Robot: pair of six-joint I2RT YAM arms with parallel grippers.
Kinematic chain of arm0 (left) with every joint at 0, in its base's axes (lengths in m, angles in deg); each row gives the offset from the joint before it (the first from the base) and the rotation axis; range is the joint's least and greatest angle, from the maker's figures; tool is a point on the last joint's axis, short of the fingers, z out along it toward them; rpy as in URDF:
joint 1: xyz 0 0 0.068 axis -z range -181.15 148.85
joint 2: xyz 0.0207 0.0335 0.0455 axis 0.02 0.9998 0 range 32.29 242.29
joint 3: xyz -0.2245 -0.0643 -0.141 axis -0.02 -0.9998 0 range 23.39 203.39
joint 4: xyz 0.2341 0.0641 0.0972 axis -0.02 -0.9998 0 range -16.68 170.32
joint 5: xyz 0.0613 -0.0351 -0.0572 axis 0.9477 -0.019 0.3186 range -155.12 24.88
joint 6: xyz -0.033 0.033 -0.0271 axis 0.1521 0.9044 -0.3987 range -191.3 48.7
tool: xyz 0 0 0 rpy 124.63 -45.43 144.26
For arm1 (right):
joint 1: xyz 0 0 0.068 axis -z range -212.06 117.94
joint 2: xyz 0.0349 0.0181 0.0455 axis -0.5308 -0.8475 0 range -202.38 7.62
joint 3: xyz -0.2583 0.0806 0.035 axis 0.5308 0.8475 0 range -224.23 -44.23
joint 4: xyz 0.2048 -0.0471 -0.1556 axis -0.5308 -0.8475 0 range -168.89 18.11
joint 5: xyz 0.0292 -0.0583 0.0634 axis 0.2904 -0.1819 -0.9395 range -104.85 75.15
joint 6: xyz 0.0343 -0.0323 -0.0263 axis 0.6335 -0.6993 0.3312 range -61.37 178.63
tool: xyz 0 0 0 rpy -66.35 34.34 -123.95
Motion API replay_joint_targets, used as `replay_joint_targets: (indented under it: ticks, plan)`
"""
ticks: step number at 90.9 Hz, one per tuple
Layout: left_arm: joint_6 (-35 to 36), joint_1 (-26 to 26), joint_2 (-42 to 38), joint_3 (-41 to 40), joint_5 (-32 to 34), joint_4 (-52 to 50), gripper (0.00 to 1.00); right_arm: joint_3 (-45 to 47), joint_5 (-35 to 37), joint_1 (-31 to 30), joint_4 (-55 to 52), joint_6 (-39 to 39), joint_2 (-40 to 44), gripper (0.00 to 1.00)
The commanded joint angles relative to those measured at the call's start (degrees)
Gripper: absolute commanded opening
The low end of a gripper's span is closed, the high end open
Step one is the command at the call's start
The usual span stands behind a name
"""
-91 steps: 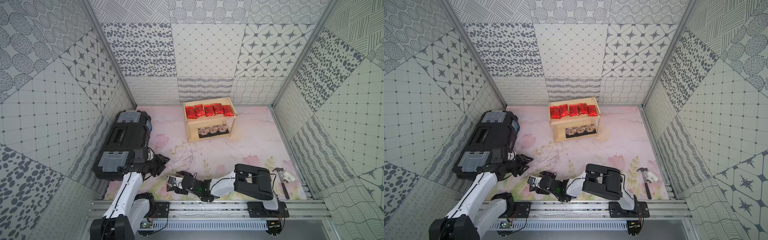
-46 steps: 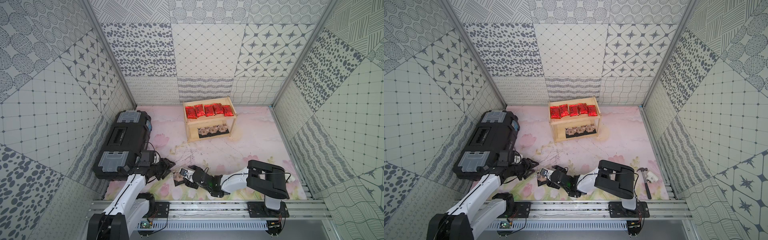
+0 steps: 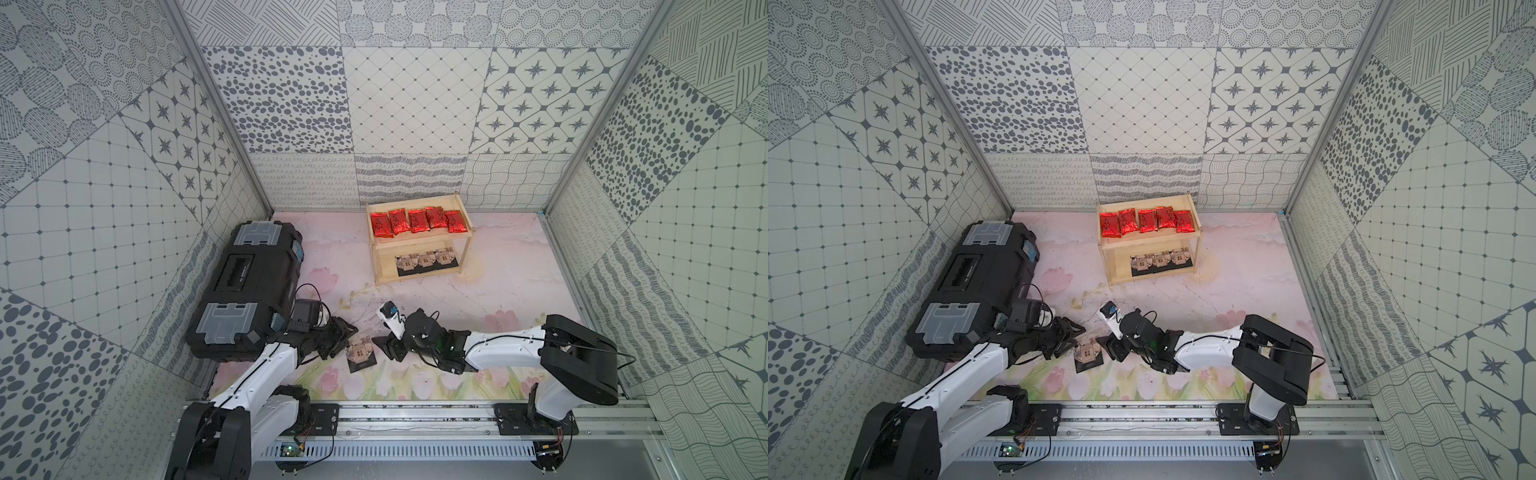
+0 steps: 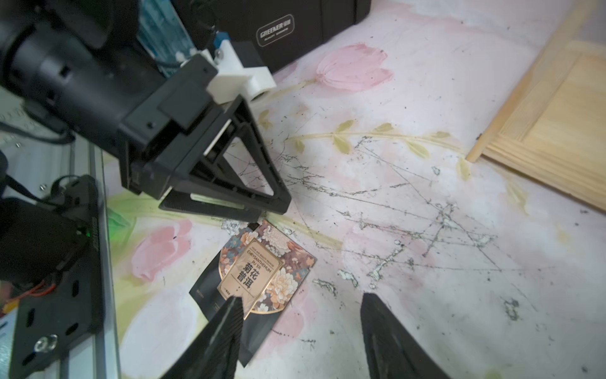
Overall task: Place the tea bags on the shelf by color
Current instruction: Pick up the tea bag from the center of the board.
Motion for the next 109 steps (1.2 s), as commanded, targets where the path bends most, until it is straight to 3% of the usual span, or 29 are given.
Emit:
replay_joint_targets:
  ticks: [1, 23, 59, 85, 109]
  plan:
    - [2.3, 0.3, 0.6, -1.0, 2.8, 3.1, 0.52, -0.7, -14.6, 2.6, -4.4, 11.7, -0.1, 0.59]
    - [2.0, 0.3, -1.7, -4.0, 4.4, 3.7, 0.51, -1.0, -29.7, 6.2, -1.1, 22.0, -5.2, 0.53]
    - [0.6, 0.3, -5.8, -7.1, 5.1, 3.2, 0.51, -3.9, -40.1, 8.9, 7.9, 35.4, -16.7, 0.48]
    - [0.4, 0.3, -7.9, -7.7, 5.4, 2.2, 0.51, -7.9, -43.1, 9.3, 7.7, 39.6, -21.6, 0.4]
    - [0.3, 0.3, -7.7, -8.4, 5.2, 3.0, 0.51, -11.8, -43.0, 8.6, 2.5, 38.7, -23.4, 0.3]
